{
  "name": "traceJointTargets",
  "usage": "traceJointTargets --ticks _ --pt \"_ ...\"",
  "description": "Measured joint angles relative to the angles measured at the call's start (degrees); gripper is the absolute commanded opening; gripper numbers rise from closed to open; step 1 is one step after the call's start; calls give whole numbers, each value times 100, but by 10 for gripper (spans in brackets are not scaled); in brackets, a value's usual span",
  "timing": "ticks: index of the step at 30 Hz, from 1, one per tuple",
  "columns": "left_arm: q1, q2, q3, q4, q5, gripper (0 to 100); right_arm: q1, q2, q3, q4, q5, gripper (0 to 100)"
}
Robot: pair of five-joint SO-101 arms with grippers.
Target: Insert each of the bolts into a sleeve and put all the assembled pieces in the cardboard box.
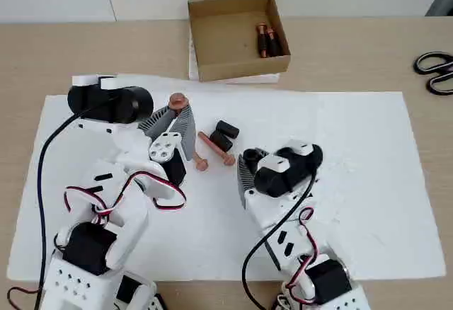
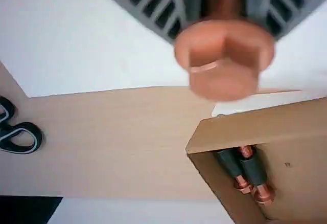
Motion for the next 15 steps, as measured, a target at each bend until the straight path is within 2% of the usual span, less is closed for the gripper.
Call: traceJointTargets --ticks 6,15 --pt "440 0 0 -9 18 6 -281 0 62 0 0 4" --pt "545 -9 598 -457 18 6 -633 0 62 0 0 4"
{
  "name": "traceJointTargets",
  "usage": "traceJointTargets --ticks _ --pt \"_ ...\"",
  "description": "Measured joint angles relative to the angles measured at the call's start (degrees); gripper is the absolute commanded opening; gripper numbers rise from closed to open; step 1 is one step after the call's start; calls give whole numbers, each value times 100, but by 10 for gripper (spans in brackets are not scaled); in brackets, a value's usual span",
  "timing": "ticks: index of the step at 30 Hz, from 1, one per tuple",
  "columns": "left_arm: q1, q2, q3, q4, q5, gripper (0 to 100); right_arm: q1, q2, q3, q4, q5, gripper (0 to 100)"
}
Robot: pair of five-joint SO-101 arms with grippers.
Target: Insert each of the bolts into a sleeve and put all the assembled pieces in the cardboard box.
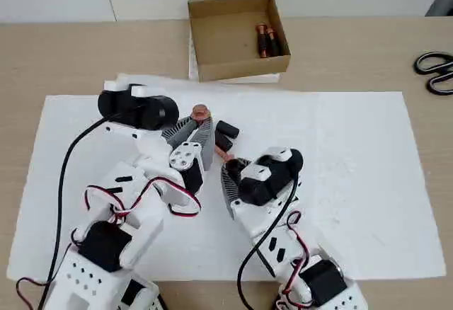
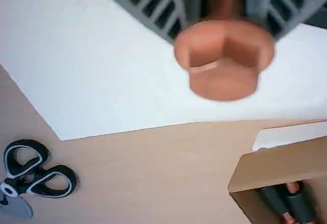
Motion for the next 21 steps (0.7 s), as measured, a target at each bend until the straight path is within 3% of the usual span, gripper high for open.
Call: traceJointTargets --ticks 21 --pt "229 9 492 -378 0 6 -369 -9 26 0 0 4"
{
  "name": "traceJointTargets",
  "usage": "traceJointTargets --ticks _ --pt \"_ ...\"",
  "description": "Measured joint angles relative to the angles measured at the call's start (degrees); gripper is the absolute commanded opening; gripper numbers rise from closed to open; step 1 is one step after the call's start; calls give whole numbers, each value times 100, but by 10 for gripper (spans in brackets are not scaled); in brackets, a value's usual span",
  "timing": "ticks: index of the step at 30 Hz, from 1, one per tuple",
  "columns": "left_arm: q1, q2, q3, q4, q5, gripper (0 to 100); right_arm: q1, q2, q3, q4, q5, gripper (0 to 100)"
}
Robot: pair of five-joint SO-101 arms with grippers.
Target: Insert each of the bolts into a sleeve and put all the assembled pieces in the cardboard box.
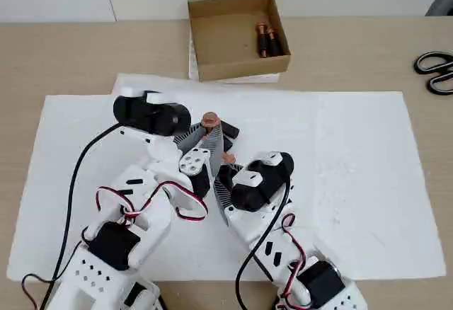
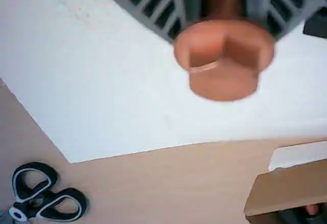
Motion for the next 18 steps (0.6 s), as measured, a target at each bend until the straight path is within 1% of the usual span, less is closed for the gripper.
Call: traceJointTargets --ticks 6,9,13,18 --pt "0 0 0 -35 0 6 0 0 0 0 0 4" --pt "0 0 0 -193 0 6 0 0 0 0 0 4" --pt "0 0 0 -325 246 6 0 0 0 0 0 4" --pt "0 -9 70 -334 308 6 0 0 0 0 0 4"
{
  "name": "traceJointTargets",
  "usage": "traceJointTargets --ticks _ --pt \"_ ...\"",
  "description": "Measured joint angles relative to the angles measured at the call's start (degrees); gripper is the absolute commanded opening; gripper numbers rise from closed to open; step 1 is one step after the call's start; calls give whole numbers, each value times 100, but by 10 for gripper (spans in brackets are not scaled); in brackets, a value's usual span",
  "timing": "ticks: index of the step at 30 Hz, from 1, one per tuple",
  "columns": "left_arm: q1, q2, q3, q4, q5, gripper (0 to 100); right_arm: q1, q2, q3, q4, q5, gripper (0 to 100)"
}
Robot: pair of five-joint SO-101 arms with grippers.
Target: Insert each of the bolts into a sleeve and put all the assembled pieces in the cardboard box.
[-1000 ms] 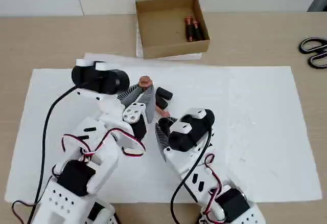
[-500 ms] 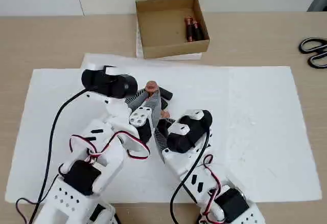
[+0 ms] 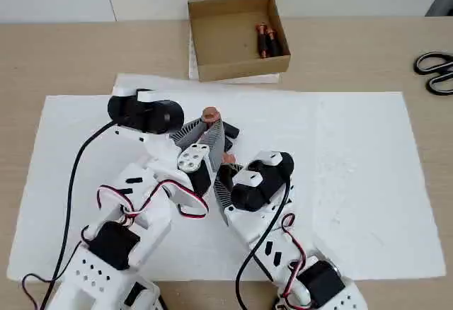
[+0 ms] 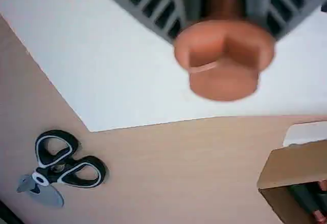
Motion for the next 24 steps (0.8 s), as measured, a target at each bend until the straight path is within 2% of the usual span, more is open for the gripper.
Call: traceJointTargets --ticks 5,24 --pt "176 -9 149 0 9 6 53 9 0 9 9 4" --pt "141 -325 396 44 9 6 44 9 26 9 9 4"
